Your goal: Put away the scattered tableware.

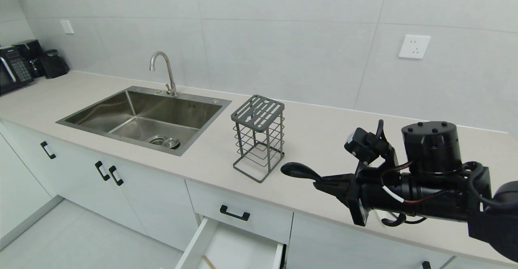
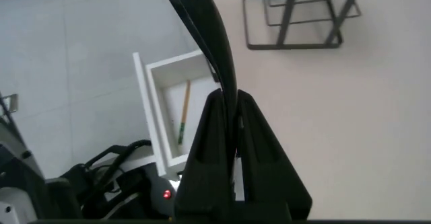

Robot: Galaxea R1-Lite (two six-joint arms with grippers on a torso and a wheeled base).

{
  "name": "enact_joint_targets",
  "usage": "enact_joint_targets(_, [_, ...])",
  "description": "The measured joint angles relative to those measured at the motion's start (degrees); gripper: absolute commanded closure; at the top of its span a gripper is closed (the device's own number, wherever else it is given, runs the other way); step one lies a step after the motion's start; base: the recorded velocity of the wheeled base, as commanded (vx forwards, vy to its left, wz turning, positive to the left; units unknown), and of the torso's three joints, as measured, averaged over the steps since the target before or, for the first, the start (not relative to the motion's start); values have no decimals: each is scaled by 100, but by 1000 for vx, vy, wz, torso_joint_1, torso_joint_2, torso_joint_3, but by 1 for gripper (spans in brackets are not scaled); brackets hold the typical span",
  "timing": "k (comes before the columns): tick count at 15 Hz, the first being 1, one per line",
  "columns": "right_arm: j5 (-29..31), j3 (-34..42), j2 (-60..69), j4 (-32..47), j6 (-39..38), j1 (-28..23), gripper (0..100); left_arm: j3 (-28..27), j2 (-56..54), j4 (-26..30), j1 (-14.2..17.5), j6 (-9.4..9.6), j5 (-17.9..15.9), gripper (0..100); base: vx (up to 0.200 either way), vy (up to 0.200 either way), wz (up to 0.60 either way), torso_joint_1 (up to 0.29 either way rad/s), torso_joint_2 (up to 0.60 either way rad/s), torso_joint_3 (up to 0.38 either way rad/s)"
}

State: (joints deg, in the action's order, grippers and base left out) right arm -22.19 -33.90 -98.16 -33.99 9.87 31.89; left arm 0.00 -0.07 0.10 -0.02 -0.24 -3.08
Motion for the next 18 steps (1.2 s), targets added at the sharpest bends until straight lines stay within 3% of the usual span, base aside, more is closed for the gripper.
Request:
enact_joint_targets(6, [130,56,20,-772,-1006,772,100,0,0,0,0,2,0,0,0,0,0,0,0,0])
enact_joint_targets(10, [256,-9,-211,-881,-1469,1141,100,0,0,0,2,2,0,0,0,0,0,0,0,0])
enact_joint_targets(13, [657,-154,-443,-1153,-2098,1410,100,0,0,0,0,0,2,0,0,0,0,0,0,0])
enact_joint_targets(18, [725,-549,-864,-1186,-2248,1701,100,0,0,0,2,2,0,0,0,0,0,0,0,0])
